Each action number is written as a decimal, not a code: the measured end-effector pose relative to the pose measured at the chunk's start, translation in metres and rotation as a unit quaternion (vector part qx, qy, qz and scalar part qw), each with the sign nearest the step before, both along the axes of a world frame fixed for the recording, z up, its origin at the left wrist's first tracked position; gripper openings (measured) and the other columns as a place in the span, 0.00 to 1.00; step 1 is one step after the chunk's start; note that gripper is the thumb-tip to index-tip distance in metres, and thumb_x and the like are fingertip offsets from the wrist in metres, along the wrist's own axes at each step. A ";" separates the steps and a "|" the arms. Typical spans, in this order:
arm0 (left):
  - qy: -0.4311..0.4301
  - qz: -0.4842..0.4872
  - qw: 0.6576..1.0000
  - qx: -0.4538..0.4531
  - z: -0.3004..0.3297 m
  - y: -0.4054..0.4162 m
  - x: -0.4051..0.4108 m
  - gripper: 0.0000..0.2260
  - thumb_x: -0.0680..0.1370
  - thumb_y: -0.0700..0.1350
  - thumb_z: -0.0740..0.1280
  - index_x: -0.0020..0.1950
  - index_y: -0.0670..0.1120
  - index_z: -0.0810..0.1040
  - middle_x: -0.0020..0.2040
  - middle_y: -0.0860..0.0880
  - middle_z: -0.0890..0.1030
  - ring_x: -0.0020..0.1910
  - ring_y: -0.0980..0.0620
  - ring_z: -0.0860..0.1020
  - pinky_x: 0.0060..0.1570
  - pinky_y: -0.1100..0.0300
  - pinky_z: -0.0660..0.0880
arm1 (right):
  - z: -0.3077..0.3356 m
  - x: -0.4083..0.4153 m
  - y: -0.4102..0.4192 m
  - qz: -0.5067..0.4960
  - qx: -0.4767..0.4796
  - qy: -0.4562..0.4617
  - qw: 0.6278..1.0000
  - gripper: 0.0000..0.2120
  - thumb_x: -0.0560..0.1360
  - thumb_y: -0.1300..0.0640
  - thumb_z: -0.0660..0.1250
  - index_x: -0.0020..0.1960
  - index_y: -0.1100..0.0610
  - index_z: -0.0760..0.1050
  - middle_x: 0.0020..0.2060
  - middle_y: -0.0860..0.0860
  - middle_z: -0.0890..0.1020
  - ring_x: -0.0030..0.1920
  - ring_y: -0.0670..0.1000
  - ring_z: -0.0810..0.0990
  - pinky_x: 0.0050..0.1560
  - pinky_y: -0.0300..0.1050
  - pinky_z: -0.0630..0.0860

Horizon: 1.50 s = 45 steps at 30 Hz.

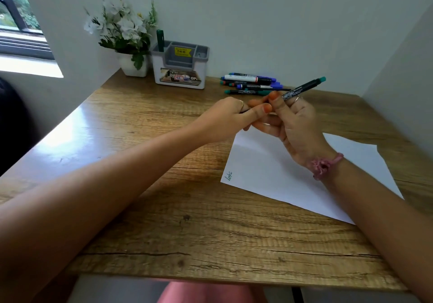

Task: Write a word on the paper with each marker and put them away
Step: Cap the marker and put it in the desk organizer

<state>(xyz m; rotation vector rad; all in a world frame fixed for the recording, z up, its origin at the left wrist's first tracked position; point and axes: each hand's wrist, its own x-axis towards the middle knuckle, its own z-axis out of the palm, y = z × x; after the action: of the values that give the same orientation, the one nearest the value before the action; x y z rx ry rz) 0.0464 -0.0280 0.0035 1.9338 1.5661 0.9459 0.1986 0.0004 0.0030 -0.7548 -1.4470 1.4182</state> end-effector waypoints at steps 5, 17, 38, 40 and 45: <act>0.104 -0.069 0.990 -0.068 0.003 -0.004 -0.027 0.20 0.71 0.64 0.62 0.46 0.47 0.75 0.34 0.53 0.71 0.31 0.56 0.68 0.32 0.63 0.64 | 0.000 0.001 0.000 -0.037 -0.004 0.021 0.999 0.16 0.70 0.47 0.65 0.52 0.56 0.78 0.48 0.49 0.84 0.49 0.51 0.83 0.43 0.50 0.82; 0.234 -0.180 0.955 -0.033 -0.018 0.004 -0.052 0.16 0.70 0.61 0.68 0.56 0.63 0.72 0.33 0.57 0.74 0.32 0.60 0.71 0.32 0.70 0.63 | -0.007 0.009 0.002 0.283 0.038 -0.201 0.937 0.05 0.73 0.61 0.64 0.49 0.59 0.75 0.36 0.50 0.83 0.34 0.52 0.82 0.31 0.43 0.80; 0.143 -0.187 0.972 -0.019 -0.026 0.011 -0.056 0.20 0.67 0.63 0.64 0.56 0.59 0.78 0.38 0.52 0.83 0.33 0.60 0.74 0.31 0.68 0.65 | -0.030 -0.005 0.001 0.255 0.151 -0.235 0.926 0.06 0.67 0.67 0.63 0.39 0.58 0.74 0.22 0.48 0.76 0.22 0.44 0.73 0.24 0.34 0.69; 0.141 -0.186 0.972 -0.020 -0.026 0.010 -0.056 0.21 0.67 0.63 0.63 0.56 0.57 0.79 0.39 0.54 0.82 0.33 0.62 0.74 0.31 0.69 0.65 | -0.030 -0.006 0.001 0.262 0.148 -0.236 0.924 0.05 0.67 0.66 0.64 0.39 0.57 0.74 0.22 0.48 0.75 0.22 0.44 0.72 0.24 0.34 0.69; 0.145 -0.192 0.971 -0.018 -0.027 0.012 -0.057 0.17 0.67 0.63 0.63 0.54 0.64 0.75 0.39 0.51 0.83 0.32 0.61 0.73 0.30 0.67 0.64 | -0.031 -0.006 0.001 0.269 0.145 -0.237 0.922 0.03 0.65 0.59 0.64 0.38 0.56 0.75 0.23 0.48 0.75 0.22 0.45 0.72 0.24 0.36 0.69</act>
<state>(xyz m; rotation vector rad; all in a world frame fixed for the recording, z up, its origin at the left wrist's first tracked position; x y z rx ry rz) -0.0105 -0.0159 -0.0236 2.3168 1.2682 0.4879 0.1929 0.0012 -0.0275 -0.5486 -2.3202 1.4158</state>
